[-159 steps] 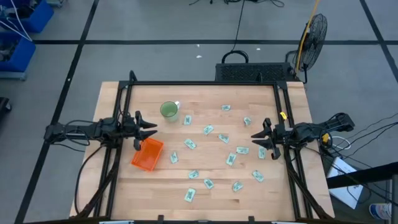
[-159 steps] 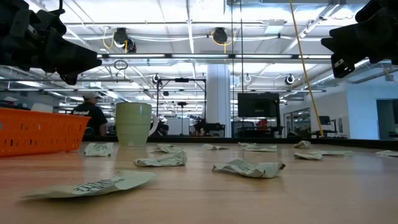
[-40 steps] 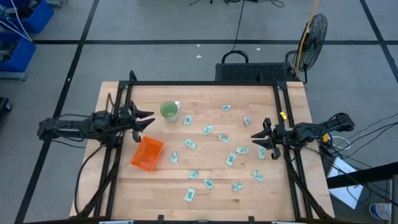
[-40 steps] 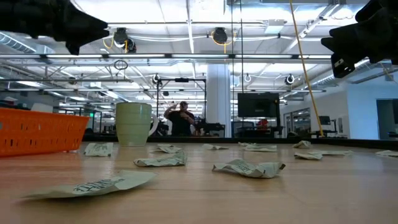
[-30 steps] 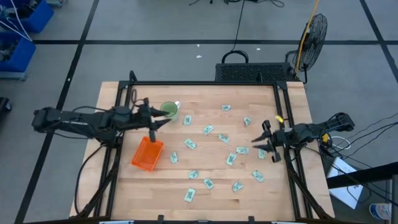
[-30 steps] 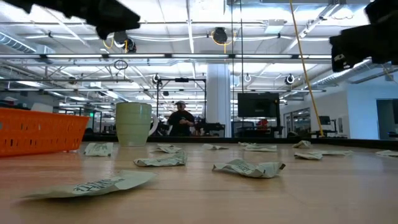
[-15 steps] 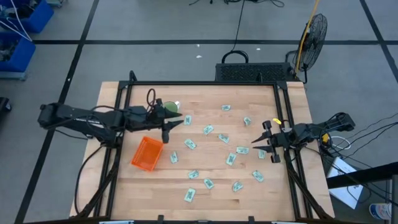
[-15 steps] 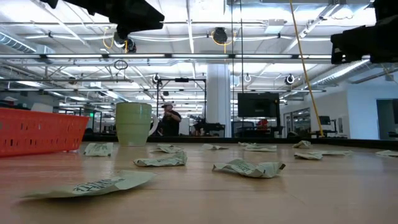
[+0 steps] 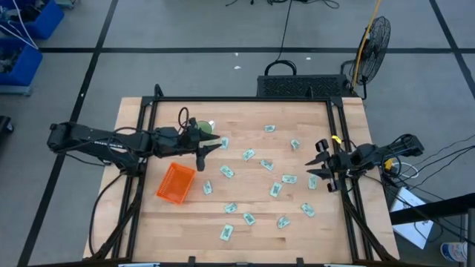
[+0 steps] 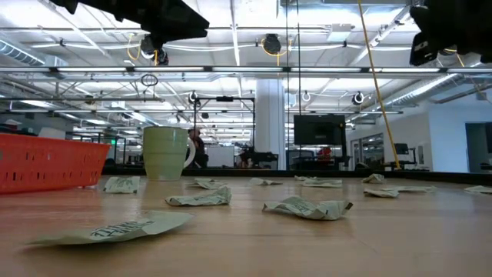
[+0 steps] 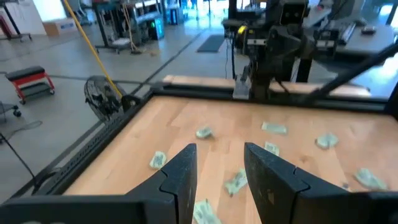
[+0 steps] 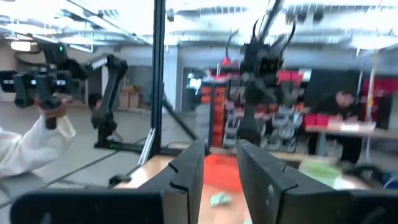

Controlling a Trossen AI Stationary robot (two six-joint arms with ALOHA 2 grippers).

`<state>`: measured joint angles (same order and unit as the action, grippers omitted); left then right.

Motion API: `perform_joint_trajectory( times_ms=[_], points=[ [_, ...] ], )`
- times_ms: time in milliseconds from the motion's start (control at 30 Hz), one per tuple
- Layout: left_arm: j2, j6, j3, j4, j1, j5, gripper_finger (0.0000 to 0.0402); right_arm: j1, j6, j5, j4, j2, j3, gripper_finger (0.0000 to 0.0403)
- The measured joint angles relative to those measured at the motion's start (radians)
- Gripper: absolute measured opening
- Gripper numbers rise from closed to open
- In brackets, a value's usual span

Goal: Pick and place Stevia / Truvia into bins
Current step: Put the stevia packet into the orange bin

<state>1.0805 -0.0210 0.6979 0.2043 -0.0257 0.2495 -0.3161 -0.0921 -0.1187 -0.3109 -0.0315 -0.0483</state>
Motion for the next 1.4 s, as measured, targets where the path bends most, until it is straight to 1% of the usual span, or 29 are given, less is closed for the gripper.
perform_joint_trajectory(
  times_ms=[67,133,200,267,333,400,467,600,767,867,1033,1100,1167,1267,1400],
  points=[
    [0.0,0.01,0.0,0.033,0.0,0.02,0.0138,0.0,-0.074,-0.066,-0.023,0.0,0.0,0.0091],
    [0.0,0.04,0.0,0.06,0.001,0.053,0.0138,0.0,-0.117,-0.175,-0.029,0.0,0.0,0.0091],
    [0.0,0.079,0.0,0.088,0.002,0.099,0.0138,0.0,-0.13,-0.305,-0.012,-0.004,0.0,0.0091],
    [0.0,0.094,0.0,0.103,0.003,0.152,0.0138,0.0,-0.13,-0.428,0.009,-0.021,0.0,0.0091],
    [0.0,0.095,0.0,0.119,0.009,0.198,0.0138,0.001,-0.129,-0.517,0.043,-0.053,-0.007,0.0091],
    [0.0,0.096,0.0,0.142,0.025,0.217,0.0138,0.003,-0.098,-0.611,0.118,-0.101,-0.022,0.0091],
    [0.0,0.096,0.0,0.164,0.046,0.221,0.0138,0.016,-0.034,-0.665,0.194,-0.162,-0.051,0.0091],
    [-0.001,0.09,0.0,0.237,0.098,0.222,0.0138,0.069,0.074,-0.67,0.244,-0.303,-0.131,0.0091],
    [0.0,0.067,0.0,0.248,0.15,0.222,0.0138,0.164,0.134,-0.67,0.315,-0.485,-0.236,0.0097],
    [0.0,0.068,0.0,0.261,0.172,0.221,0.0138,0.224,0.203,-0.668,0.358,-0.58,-0.259,0.0107],
    [0.0,0.08,0.0,0.272,0.195,0.221,0.0138,0.29,0.385,-0.663,0.375,-0.677,-0.199,0.0135],
    [0.0,0.1,0.0,0.272,0.201,0.22,0.0138,0.311,0.471,-0.66,0.376,-0.693,-0.163,0.015],
    [-0.001,0.115,0.0,0.272,0.205,0.22,0.0138,0.324,0.543,-0.626,0.373,-0.693,-0.131,0.0167],
    [0.0,0.121,0.0,0.269,0.207,0.218,0.0138,0.332,0.593,-0.583,0.362,-0.693,-0.084,0.0192],
    [0.0,0.121,0.0,0.261,0.207,0.189,0.0138,0.332,0.613,-0.583,0.283,-0.693,-0.016,0.0214]
  ],
)
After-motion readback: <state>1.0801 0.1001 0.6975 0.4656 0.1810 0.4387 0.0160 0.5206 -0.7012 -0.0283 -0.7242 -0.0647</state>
